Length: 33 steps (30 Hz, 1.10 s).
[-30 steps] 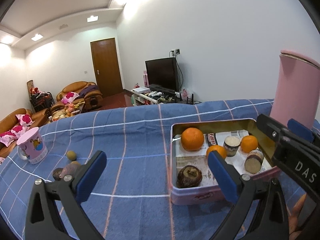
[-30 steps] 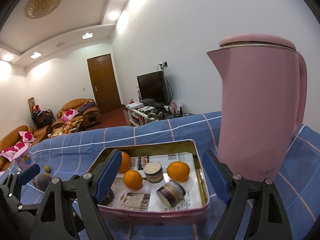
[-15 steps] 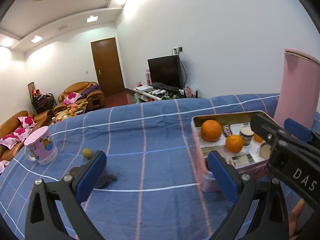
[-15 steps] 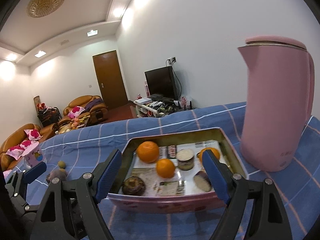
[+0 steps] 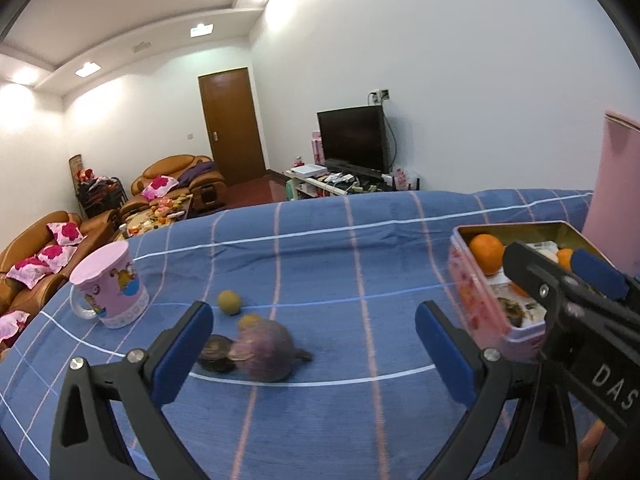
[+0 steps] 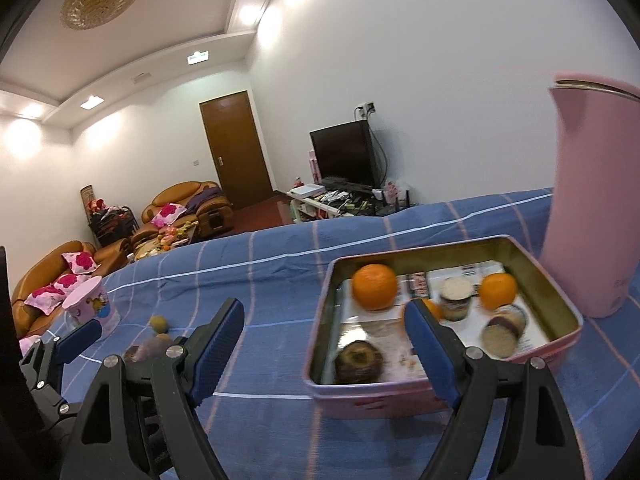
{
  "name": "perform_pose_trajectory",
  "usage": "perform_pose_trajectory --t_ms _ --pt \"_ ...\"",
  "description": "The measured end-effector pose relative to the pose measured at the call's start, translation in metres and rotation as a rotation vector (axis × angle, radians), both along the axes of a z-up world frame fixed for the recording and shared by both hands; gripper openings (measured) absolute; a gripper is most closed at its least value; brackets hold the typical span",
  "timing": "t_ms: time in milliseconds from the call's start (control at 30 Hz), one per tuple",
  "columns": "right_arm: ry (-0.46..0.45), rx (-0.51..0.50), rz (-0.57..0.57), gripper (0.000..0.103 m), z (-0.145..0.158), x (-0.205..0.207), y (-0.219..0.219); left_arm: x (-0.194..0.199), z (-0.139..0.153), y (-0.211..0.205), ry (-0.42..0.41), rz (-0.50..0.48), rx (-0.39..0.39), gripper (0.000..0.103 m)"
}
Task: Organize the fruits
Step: 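Move both open tools back toward the remaining fruits on the bedspread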
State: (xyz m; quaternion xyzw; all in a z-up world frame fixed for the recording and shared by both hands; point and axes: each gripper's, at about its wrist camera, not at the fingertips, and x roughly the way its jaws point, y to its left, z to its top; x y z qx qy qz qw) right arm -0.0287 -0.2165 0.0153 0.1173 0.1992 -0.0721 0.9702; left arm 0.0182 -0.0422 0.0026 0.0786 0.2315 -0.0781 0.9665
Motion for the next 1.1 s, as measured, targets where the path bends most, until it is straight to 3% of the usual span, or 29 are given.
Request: perform_pose_trajectory --t_ms 467,700,900,1100 --pt "0.032 0.008 0.051 0.083 -0.005 0.028 0.049 0.028 -0.006 0.052 0.061 0.075 0.0 0.103" --pt "0.074 0.007 0.082 0.083 -0.007 0.036 0.058 0.06 -0.008 0.104 0.127 0.207 0.023 0.103" --pt "0.154 0.045 0.204 0.083 -0.016 0.052 0.072 0.08 -0.01 0.151 0.183 0.335 -0.006 0.103" --pt "0.219 0.009 0.352 0.083 -0.024 0.072 0.115 0.087 -0.014 0.171 0.197 0.397 0.029 0.103"
